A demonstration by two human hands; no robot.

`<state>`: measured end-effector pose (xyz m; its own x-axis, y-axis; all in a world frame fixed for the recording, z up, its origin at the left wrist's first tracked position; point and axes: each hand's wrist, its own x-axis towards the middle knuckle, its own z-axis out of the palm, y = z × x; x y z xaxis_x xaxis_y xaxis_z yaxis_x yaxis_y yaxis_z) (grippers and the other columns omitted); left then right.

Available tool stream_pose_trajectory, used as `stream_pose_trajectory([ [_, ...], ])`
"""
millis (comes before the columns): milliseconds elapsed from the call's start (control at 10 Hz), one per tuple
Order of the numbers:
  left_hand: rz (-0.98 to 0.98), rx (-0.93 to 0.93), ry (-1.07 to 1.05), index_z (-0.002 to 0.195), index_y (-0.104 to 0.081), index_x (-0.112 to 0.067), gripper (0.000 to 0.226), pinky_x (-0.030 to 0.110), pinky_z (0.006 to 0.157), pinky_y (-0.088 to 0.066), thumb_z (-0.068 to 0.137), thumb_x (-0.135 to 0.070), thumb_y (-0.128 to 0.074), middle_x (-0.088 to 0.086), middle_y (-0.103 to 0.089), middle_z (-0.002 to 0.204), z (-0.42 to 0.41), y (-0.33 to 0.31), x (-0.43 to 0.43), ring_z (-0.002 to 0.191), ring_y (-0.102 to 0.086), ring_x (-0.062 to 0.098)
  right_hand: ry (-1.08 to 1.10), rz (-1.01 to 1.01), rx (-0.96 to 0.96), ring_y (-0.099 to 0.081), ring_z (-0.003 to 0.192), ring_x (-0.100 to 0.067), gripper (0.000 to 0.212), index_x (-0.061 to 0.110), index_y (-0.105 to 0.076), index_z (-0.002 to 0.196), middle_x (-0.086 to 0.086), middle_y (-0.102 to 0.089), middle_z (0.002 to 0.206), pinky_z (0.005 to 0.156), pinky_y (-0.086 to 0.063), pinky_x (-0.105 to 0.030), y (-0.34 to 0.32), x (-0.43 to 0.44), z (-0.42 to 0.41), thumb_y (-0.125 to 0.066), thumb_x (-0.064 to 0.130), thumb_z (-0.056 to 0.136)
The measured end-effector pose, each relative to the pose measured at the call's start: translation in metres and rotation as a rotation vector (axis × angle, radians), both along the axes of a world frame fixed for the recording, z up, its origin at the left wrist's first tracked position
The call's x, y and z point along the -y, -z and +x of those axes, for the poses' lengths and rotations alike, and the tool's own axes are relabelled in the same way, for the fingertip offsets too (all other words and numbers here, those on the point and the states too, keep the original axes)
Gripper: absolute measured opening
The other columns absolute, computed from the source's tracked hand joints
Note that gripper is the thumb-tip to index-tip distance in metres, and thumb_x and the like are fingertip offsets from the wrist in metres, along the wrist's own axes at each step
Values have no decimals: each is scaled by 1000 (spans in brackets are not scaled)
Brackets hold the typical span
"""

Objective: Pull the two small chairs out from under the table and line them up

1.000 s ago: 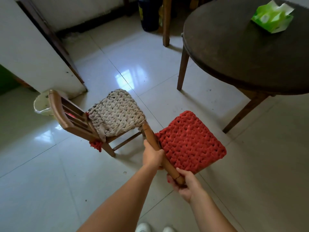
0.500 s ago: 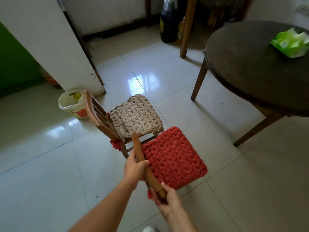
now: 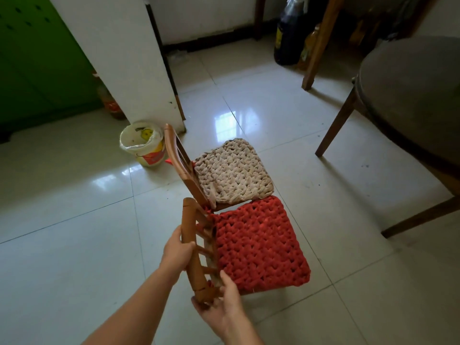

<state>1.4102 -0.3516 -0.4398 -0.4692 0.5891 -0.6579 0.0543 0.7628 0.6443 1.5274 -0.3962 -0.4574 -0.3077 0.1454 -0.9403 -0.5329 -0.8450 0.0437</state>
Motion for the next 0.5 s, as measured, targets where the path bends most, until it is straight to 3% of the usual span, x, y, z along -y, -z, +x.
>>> stream_pose_trajectory([
  [200, -65, 99, 25, 142, -30, -21, 62, 31, 56, -52, 88, -5, -56, 11, -55, 114, -7, -11, 1, 86, -59, 24, -118, -34, -43, -50, 104, -42, 62, 6, -50, 128, -23, -53, 125, 80, -47, -50, -2, -13, 0, -55, 51, 85],
  [300, -24, 33, 34, 143, -28, -18, 62, 42, 83, -51, 89, -21, -59, 15, -45, 141, -2, -24, -3, 109, -54, 31, -234, -30, -48, -43, 123, -46, 70, 6, -46, 135, -24, -46, 139, 94, -40, -55, -11, -18, 8, -55, 54, 84],
  [400, 87, -7, 4, 147, -19, -22, 75, 41, 93, -49, 87, -40, -58, 9, -33, 151, 7, -50, -12, 127, -46, 30, -337, 17, -19, -36, 132, -49, 76, 9, -35, 144, -24, -36, 148, 107, -31, -58, -36, -32, 22, -51, 56, 86],
  [500, 184, 22, 7, 133, -37, -25, 50, 20, 58, -54, 89, -39, -55, 2, -47, 132, 17, -83, -19, 94, -53, 12, -376, 65, 47, -33, 134, -47, 84, 6, -18, 149, -25, -29, 151, 102, -35, -56, -64, -49, 44, -50, 54, 88],
])
